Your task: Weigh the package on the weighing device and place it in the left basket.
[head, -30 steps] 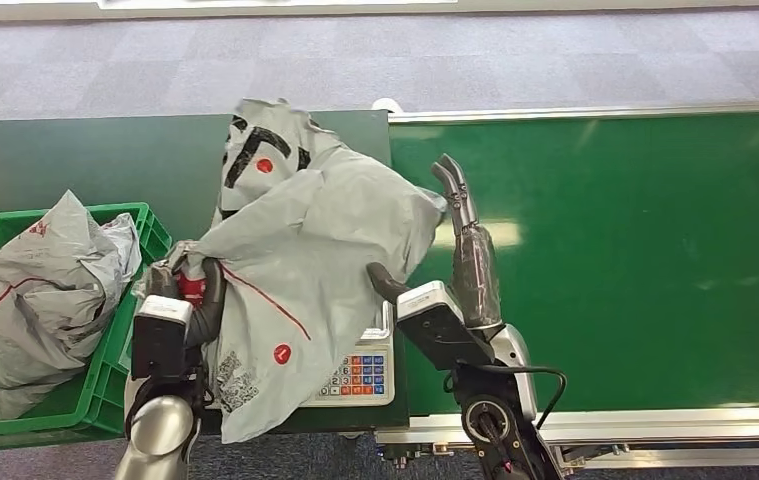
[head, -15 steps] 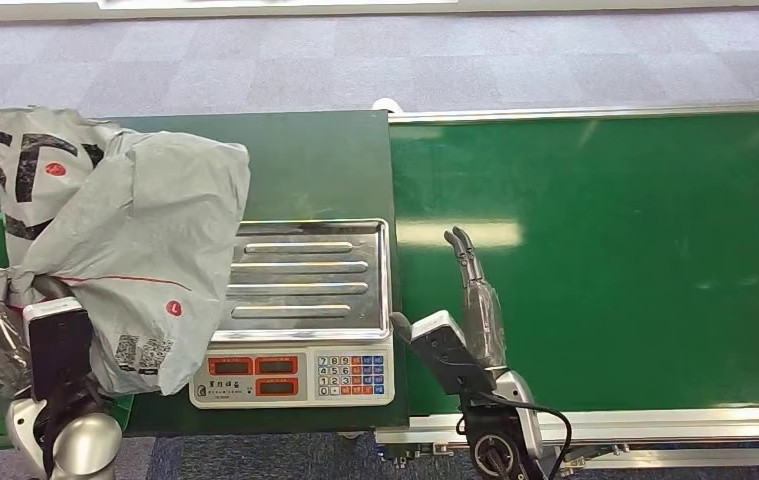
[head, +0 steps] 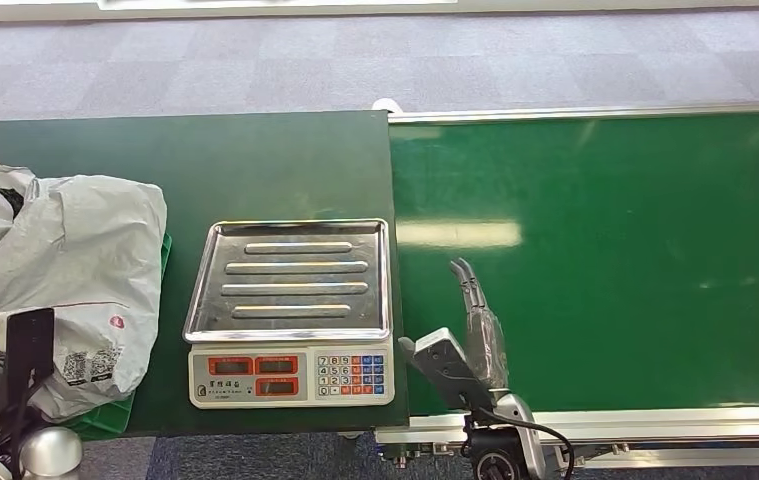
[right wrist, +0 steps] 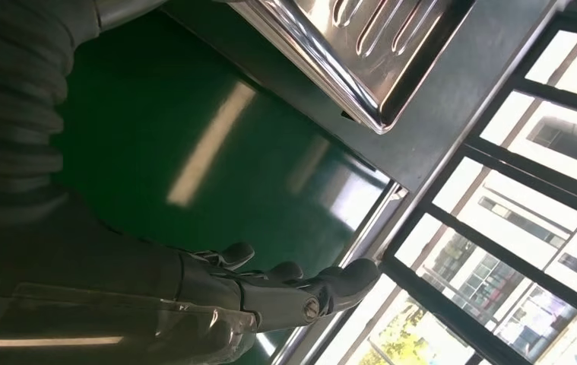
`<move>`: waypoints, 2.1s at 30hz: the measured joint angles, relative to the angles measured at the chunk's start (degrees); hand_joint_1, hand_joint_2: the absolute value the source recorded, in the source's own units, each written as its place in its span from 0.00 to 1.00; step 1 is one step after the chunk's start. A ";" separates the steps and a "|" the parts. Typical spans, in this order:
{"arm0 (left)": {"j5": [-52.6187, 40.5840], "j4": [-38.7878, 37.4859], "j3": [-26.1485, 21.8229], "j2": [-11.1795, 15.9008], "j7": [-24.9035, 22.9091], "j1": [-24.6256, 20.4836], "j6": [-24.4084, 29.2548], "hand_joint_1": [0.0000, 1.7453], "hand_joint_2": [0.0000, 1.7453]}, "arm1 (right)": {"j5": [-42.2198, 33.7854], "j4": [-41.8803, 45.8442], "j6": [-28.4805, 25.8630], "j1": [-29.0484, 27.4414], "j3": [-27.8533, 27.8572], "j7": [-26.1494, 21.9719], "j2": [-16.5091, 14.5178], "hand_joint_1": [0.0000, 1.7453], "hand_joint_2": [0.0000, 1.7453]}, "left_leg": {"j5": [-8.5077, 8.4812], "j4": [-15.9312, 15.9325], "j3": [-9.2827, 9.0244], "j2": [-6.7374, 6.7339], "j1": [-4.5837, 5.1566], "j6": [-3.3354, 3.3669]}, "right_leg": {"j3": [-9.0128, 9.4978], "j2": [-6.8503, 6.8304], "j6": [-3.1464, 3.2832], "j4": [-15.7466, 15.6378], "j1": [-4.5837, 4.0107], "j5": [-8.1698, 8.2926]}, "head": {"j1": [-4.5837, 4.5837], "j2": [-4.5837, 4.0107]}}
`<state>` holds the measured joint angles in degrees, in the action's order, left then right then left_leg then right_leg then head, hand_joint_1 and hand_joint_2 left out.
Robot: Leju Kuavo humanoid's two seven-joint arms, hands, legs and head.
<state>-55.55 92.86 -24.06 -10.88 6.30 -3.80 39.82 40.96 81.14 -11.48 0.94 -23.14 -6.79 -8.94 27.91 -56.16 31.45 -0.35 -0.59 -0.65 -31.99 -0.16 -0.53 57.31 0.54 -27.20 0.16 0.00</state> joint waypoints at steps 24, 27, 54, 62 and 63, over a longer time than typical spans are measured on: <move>40.97 2.47 5.15 -1.11 21.24 0.35 -1.27 0.00 1.00 | 1.11 -1.84 0.82 -0.06 0.87 -0.44 -0.46 0.00 1.00 | 0.00 0.00 0.01 0.02 0.00 0.00 | 0.03 0.00 0.00 0.00 0.00 0.00 | 0.00 0.00; 47.07 4.76 6.24 -1.21 24.47 1.37 -2.40 0.00 1.00 | 1.11 -1.97 0.99 0.15 0.96 -0.44 -0.45 0.00 1.00 | 0.00 0.00 0.01 0.02 0.00 0.00 | 0.02 0.00 0.00 0.00 0.00 0.00 | 0.00 0.00; 49.55 13.59 26.98 2.67 27.36 5.89 -43.03 0.00 1.00 | -0.12 -2.85 3.10 1.51 1.48 -1.93 1.19 0.00 1.00 | 0.00 -0.02 -0.02 0.01 0.01 0.00 | 0.03 0.00 -0.02 -0.01 0.02 0.01 | -0.01 0.00; 50.32 7.61 32.02 1.74 23.74 5.62 -46.39 0.00 1.00 | -3.29 -2.99 3.40 1.32 1.63 -3.58 1.12 0.00 1.00 | 0.01 -0.02 -0.01 0.02 0.01 0.01 | 0.00 0.00 -0.01 -0.02 0.01 0.01 | 0.01 0.00; 50.19 6.64 32.75 1.50 23.61 5.73 -46.40 0.00 1.00 | -3.52 -2.98 3.43 1.15 1.73 -3.73 1.14 0.00 1.00 | 0.02 -0.02 -0.01 0.02 0.01 0.01 | 0.00 0.00 -0.01 -0.02 0.02 0.01 | 0.00 0.00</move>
<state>-5.36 99.50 8.69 -9.38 29.91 1.93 -6.57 37.44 78.15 -8.05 2.09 -21.41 -10.52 -7.80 27.92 -56.17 31.44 -0.33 -0.58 -0.63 -31.99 -0.16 -0.54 57.29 0.56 -27.19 0.16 0.00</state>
